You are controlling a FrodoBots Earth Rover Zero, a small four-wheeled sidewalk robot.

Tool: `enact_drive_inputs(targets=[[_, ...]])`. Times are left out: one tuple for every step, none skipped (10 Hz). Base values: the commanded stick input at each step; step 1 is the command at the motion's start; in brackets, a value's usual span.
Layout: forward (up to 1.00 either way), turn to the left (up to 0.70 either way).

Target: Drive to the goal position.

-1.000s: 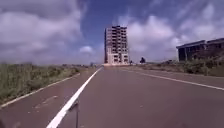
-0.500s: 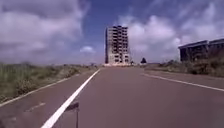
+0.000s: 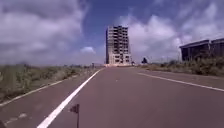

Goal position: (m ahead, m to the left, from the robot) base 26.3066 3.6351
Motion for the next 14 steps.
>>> enact_drive_inputs(targets=[[0.85, 0.00], [0.85, 0.00], [0.85, 0.00], [0.85, 0.00], [0.85, 0.00], [0.85, 0.00], [0.85, 0.00], [0.85, 0.00], [0.85, 0.00], [0.85, 0.00], [0.85, 0.00], [0.85, 0.00], [0.85, 0.00], [0.85, 0.00]])
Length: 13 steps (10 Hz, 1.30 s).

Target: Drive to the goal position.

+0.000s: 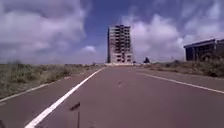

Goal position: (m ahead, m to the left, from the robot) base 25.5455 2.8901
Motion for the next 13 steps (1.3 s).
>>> enact_drive_inputs(targets=[[0.85, 0.00], [0.85, 0.00], [0.85, 0.00], [0.85, 0.00], [0.85, 0.00], [0.85, 0.00], [0.85, 0.00], [0.85, 0.00], [0.85, 0.00], [0.85, 0.00], [0.85, 0.00], [0.85, 0.00], [0.85, 0.00]])
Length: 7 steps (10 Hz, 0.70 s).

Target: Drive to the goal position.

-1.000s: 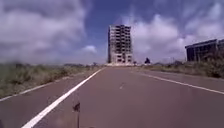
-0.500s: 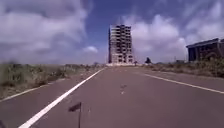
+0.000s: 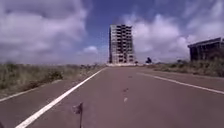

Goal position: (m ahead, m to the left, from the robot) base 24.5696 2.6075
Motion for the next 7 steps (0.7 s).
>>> enact_drive_inputs(targets=[[0.85, 0.00], [0.85, 0.00], [0.85, 0.00], [0.85, 0.00], [0.85, 0.00], [0.85, 0.00], [0.85, 0.00]])
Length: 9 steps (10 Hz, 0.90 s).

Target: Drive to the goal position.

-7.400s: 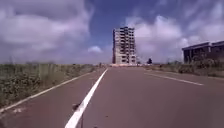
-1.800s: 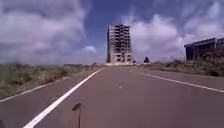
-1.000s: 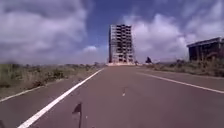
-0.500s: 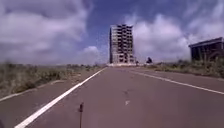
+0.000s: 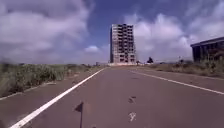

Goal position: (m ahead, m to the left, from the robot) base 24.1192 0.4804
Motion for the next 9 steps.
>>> enact_drive_inputs(targets=[[0.85, 0.00], [0.85, 0.00], [0.85, 0.00], [0.85, 0.00], [0.85, 0.00], [0.85, 0.00], [0.85, 0.00], [0.85, 0.00], [0.85, 0.00]])
